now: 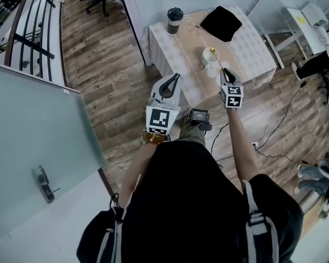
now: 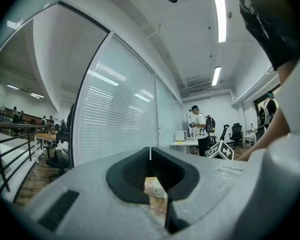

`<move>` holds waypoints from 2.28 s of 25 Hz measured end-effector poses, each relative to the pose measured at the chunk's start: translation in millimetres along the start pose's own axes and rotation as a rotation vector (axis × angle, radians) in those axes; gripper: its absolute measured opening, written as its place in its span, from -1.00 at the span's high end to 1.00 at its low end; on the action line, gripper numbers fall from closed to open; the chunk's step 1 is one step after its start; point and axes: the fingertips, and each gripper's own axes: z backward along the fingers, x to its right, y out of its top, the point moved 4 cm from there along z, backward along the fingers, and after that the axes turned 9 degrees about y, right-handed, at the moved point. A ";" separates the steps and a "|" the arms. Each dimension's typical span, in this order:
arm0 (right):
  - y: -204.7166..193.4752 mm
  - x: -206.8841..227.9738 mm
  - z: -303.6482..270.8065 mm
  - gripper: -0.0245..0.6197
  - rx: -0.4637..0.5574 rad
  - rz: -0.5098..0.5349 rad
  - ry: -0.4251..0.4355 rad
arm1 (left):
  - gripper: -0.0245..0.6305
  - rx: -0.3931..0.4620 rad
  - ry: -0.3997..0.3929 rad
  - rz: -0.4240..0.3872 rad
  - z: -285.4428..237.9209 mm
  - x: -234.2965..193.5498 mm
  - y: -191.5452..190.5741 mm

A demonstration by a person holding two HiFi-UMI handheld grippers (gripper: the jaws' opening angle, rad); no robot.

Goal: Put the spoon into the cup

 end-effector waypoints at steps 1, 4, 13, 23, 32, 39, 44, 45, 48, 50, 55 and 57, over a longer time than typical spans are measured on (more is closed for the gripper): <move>-2.4 2.3 -3.9 0.81 -0.009 0.002 0.001 | 0.85 -0.001 0.006 0.002 -0.7 -1.5 -0.6; -6.7 7.3 -14.3 0.81 -0.031 -0.001 0.000 | 0.85 -0.003 0.017 0.006 -2.5 -4.7 -1.0; -25.7 14.7 -40.2 0.81 -0.106 -0.014 0.005 | 0.85 -0.014 0.014 0.004 -8.3 -2.0 -4.8; -42.9 22.1 -55.0 0.81 -0.162 -0.042 0.005 | 0.85 -0.028 0.015 0.003 -14.2 -1.7 -8.4; -48.6 24.6 -57.0 0.81 -0.162 -0.043 0.002 | 0.85 -0.041 0.021 0.001 -14.9 -1.3 -14.0; -46.0 21.9 -57.4 0.81 -0.155 -0.048 0.015 | 0.85 -0.046 0.015 0.007 -21.4 1.8 -16.5; -47.4 21.6 -60.0 0.81 -0.156 -0.034 0.018 | 0.85 -0.050 0.014 0.012 -23.6 1.9 -17.6; -45.8 20.7 -59.7 0.81 -0.155 -0.033 0.019 | 0.85 -0.050 0.015 0.013 -23.7 1.5 -17.8; -42.2 17.8 -59.5 0.81 -0.155 -0.023 0.019 | 0.85 -0.051 0.017 0.015 -23.1 -0.5 -18.5; -41.9 17.9 -61.2 0.81 -0.155 -0.019 0.017 | 0.85 -0.052 0.021 0.018 -23.4 -2.2 -19.1; -43.4 16.8 -64.0 0.76 -0.153 -0.012 0.020 | 0.85 -0.055 0.026 0.014 -22.7 -5.6 -20.8; -43.5 15.1 -64.5 0.76 -0.152 -0.016 0.026 | 0.85 -0.055 0.029 0.016 -22.0 -7.3 -20.7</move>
